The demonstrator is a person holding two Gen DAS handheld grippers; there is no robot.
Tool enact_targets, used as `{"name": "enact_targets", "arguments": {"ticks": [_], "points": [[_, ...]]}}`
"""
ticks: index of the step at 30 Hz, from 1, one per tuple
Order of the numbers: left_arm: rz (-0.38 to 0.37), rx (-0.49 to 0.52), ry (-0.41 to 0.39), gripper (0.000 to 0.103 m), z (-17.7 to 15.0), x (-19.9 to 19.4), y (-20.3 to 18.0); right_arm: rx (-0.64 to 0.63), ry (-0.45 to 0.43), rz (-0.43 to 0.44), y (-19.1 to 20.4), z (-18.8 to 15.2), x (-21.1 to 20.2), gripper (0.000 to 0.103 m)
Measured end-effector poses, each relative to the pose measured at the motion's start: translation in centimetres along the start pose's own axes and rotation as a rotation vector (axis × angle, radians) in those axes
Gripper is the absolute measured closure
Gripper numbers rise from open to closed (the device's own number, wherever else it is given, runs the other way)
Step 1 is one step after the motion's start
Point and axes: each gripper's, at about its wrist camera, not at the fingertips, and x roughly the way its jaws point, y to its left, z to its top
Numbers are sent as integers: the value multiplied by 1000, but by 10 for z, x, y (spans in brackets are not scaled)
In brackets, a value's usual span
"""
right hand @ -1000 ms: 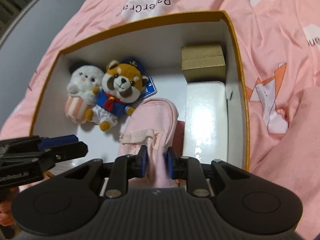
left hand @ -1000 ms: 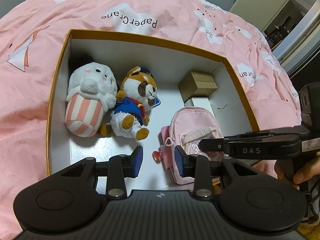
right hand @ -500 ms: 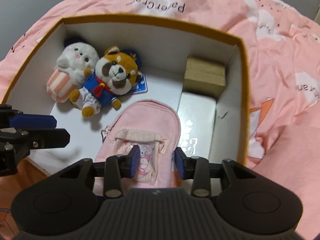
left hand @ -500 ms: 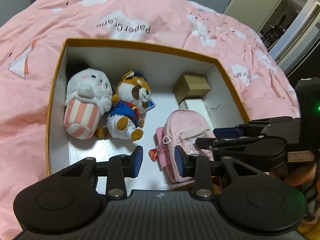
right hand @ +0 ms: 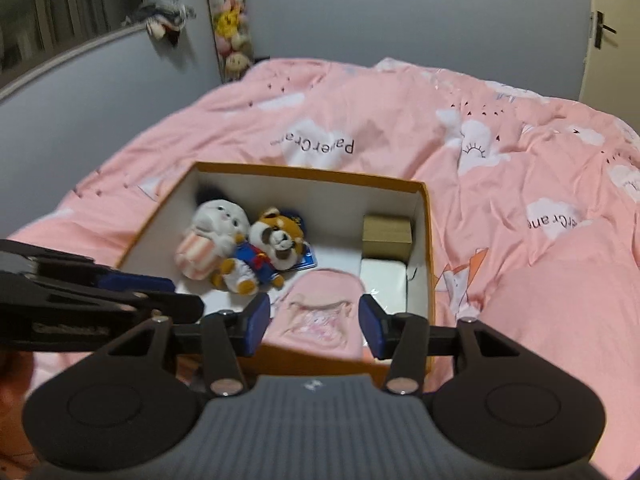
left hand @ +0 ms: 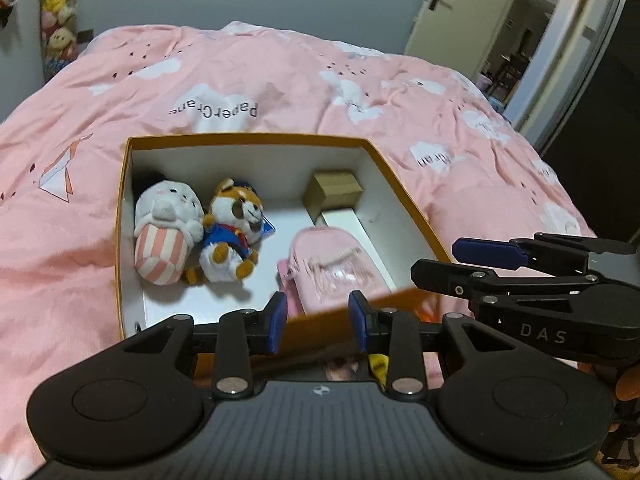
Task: Organize objects
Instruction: 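Withdraw both tools from the box toward the items beside it, then grasp the dark grey box with the left tool while the right tool grasps the photo card box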
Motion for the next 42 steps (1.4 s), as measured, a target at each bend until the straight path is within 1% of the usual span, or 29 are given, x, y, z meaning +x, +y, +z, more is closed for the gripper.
{"name": "enact_targets", "arguments": {"ticks": [3,6,9,15,18,20,21,24,28,32,36,40,41,42], "points": [[7,25,27,65,-16,-6,-7,32,5,-9,3,-18,-9,52],[-11,12,94,65,-30,0,-4,85,51,-10,2,-35,-6,52],[-39,-85,195,65,-44,14,11,137,134,-21,1,-54,7,52],[-20,-255,265,65,-58,30,45,197,274,-42,-3,-89,36,52],[4,-324,299,62,-64,42,58,254,315,-23,-12,-98,47,51],[-5,-385,327,59,-67,53,67,283,330,-12,-17,-100,52,51],[-14,-422,341,55,-70,59,72,296,337,-5,-19,-101,55,51],[-20,-486,376,52,-74,73,81,344,359,30,-23,-103,64,51],[-54,-536,374,46,-77,86,87,403,392,64,-30,-108,78,51],[-73,-570,369,33,-78,100,90,452,421,101,-35,-111,91,50],[-89,-571,362,27,-79,108,90,487,422,128,-38,-111,102,48],[-98,-582,345,24,-80,115,92,544,405,163,-42,-112,113,46],[-94,-580,342,24,-80,115,92,561,405,172,-44,-113,116,46],[-99,-577,338,28,-80,115,91,580,405,177,-45,-114,118,46]]}}
